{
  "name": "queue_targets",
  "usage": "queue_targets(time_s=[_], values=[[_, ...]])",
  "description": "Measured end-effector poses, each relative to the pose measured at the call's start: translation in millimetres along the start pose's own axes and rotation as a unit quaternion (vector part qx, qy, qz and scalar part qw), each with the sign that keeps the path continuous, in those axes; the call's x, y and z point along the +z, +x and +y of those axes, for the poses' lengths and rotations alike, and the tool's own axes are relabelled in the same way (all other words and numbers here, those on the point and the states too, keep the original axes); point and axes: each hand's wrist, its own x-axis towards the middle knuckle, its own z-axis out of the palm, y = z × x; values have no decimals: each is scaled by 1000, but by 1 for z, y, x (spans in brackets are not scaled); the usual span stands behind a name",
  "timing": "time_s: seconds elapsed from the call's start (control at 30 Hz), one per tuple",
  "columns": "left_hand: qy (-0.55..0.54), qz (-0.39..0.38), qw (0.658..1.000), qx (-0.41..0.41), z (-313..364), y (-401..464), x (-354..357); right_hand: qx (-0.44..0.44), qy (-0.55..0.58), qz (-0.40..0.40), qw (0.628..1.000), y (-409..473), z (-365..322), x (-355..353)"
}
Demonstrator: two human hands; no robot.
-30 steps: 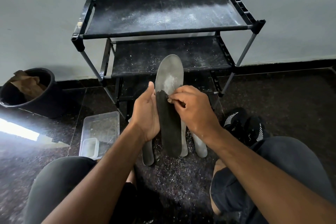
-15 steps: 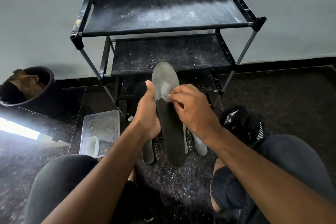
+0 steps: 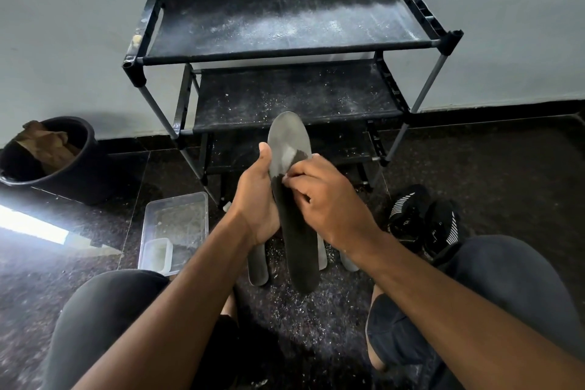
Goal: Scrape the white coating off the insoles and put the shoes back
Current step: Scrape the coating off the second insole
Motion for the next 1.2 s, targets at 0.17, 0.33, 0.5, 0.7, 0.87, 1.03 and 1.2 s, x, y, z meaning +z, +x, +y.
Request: queue_targets(time_s=[0.17, 0.33, 0.5, 0.7, 0.87, 1.03, 1.2], values=[[-14, -20, 1000, -2, -5, -3, 5, 25, -27, 72, 997, 11, 13, -14], [-22, -16, 1000, 0, 1, -1, 3, 21, 1, 47, 999, 2, 1, -2], [-21, -24, 999, -6, -1, -5, 6, 11, 4, 51, 999, 5, 3, -6], [-7, -26, 999, -18, -4, -5, 10, 44, 0, 104, 994, 8, 5, -11], [-11, -25, 1000, -7, -1, -2, 3, 19, 43, 62, 997, 3, -4, -2], [-1, -45, 999, -30, -9, -5, 10, 77, 29, 140, 987, 15, 12, -18], [-9, -24, 1000, -15, 0, -1, 2, 36, 67, 75, 994, 2, -6, -1]])
